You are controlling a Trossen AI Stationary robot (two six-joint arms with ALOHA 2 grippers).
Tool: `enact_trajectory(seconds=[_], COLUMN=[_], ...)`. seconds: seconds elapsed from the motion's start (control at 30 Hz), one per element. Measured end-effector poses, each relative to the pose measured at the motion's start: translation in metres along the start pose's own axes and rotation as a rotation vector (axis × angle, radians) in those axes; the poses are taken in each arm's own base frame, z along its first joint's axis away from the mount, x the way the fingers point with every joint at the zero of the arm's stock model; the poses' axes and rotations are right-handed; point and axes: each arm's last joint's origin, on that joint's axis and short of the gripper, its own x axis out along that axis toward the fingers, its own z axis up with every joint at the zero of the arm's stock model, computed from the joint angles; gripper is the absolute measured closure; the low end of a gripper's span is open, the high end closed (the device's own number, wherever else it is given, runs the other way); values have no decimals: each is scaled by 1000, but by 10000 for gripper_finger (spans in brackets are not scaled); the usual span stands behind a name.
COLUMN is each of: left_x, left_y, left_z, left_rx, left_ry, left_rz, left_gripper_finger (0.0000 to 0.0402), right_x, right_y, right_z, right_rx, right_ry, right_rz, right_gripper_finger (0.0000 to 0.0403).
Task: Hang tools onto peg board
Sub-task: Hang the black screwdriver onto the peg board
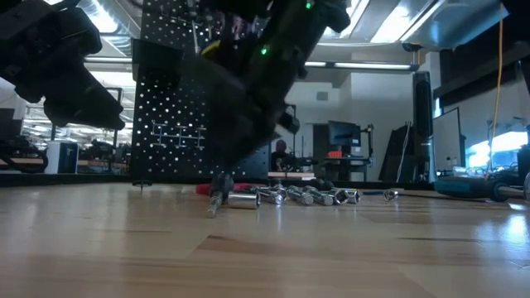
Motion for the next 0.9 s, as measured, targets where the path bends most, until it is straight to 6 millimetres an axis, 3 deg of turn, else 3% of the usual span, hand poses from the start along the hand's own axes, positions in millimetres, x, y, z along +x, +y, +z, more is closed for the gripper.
enact_trajectory(seconds=[0.37,0.67,0.9], left_x=[0,0,0], left_y=[0,0,0], left_z=[0,-1,-1], left_rx=[-10,-15,-15], left_ry=[1,3,3], left_rz=[-2,1,1], left_gripper_finger=[192,192,192], right_x=[7,16,19], right_y=[0,1,0], right_z=[-4,-6,-7], right_rx=[3,28,24], right_ry=[7,5,-19], right_rz=[-14,-5,-44], right_gripper_finger=[223,160,158])
